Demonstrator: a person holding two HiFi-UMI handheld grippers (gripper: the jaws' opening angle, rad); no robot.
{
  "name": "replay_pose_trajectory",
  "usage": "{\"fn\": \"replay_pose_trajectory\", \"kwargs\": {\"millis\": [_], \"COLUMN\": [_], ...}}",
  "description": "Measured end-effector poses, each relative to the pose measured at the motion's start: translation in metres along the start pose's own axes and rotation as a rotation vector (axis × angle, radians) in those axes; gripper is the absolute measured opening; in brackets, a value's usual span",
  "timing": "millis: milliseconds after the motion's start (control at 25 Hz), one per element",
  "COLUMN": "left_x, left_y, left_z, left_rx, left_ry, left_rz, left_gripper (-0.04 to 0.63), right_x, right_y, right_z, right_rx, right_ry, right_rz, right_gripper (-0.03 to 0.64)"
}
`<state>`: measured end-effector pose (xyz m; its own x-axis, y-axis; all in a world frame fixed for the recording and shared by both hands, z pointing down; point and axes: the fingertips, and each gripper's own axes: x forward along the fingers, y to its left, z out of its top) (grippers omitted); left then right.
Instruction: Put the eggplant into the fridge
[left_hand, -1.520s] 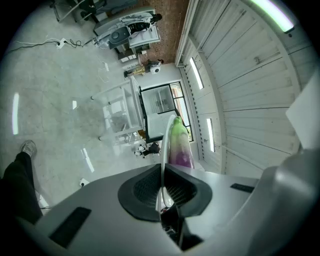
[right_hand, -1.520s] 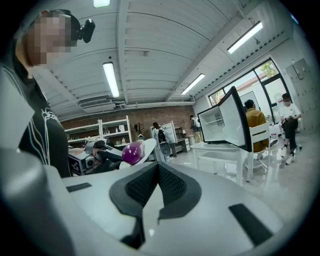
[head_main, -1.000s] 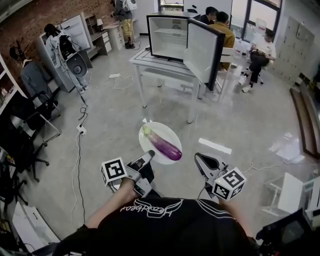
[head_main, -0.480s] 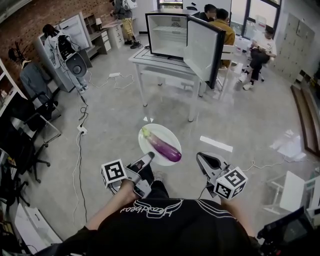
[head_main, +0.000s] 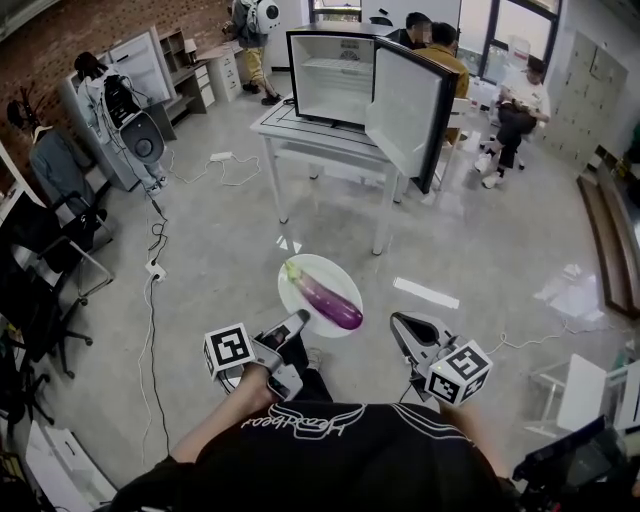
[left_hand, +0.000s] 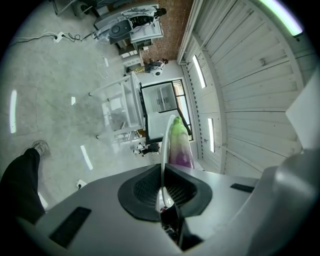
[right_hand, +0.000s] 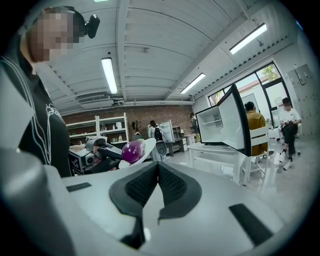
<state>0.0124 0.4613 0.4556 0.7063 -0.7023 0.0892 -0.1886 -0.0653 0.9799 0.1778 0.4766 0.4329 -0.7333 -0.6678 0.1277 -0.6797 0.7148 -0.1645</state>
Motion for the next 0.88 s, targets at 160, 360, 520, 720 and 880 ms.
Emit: {"fn": "replay_pose_trajectory", "kwargs": {"millis": [160, 360, 520, 720, 880], "left_x": [0.028, 0.059, 0.084, 0.116, 0.138], "left_y": [0.004, 0.012, 0.017, 0.019, 0.022], "left_z": [0.028, 0.075, 0.119, 0.181, 0.228], "left_rx": [-0.016, -0.004, -0.021, -0.009, -0.008], "left_ry": [0.018, 0.032, 0.041, 0.051, 0.060], "left_rz": [-0.011, 0.004, 0.005, 0.007, 0.004], "left_gripper": [0.023, 0.023, 0.023, 0.023, 0.023], "right_x": [0.028, 0.074, 0.117, 0.174, 0.219], "right_y": [-0.026, -0.057, -0.082, -0.113, -0.134], "right_z": [0.005, 0.016, 0.027, 0.047, 0.057], "right_rx": [0.006, 0.012, 0.023, 0.033, 0.038], "right_ry": [0.005, 0.008, 0.015, 0.016, 0.027], "right_rz": [-0.014, -0.023, -0.032, -0.039, -0.048], "right_gripper": [0.006, 0.006, 0.006, 0.006, 0.006]}}
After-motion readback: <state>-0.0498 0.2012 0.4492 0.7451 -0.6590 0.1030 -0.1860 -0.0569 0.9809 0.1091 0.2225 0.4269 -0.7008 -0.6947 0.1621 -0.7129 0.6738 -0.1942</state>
